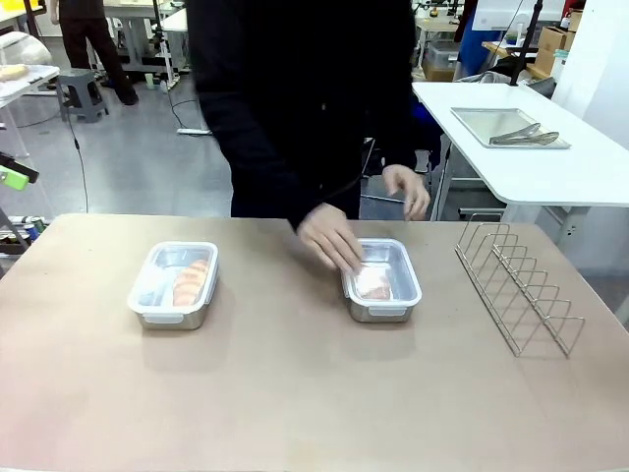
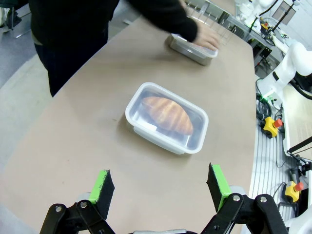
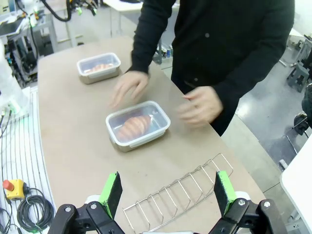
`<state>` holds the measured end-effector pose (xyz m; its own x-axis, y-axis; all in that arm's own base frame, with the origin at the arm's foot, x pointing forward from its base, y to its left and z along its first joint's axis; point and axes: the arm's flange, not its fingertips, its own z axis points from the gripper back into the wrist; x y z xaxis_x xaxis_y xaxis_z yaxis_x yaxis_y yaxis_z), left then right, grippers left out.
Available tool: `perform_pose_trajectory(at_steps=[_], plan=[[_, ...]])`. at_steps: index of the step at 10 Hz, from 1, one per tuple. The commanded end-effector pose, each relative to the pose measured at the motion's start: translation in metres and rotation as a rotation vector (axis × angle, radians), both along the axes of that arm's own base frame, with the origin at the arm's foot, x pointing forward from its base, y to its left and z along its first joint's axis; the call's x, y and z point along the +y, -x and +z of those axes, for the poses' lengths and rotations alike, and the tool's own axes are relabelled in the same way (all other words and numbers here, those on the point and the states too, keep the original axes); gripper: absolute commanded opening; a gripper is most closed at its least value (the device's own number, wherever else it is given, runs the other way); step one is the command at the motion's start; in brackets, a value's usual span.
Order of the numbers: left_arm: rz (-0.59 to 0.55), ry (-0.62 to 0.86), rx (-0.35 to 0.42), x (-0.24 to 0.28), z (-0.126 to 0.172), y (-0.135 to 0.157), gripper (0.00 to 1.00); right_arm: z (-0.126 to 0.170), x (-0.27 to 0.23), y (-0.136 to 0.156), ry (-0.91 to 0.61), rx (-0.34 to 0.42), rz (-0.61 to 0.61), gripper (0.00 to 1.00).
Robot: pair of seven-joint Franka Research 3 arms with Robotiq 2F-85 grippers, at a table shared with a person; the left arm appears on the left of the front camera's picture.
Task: Place the bread in airtight containers.
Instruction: Release when the human grabs the Airtight Container lid.
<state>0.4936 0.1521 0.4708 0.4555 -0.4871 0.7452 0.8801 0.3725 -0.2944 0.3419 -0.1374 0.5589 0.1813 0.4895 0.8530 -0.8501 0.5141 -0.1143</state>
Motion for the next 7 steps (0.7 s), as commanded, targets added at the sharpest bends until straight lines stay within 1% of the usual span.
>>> perform_pose_trajectory(at_steps=[1,7], plan=[[-0.007,-0.008,-0.005,-0.0021,0.0001,0.0004,1.00,-0.0006,0.0010,0.0001,-0.003,-0.025,0.004,1.00],[-0.007,-0.008,-0.005,-0.0021,0.0001,0.0004,1.00,-0.0006,0.0010,0.0001,-0.003,-0.025,0.004,1.00]])
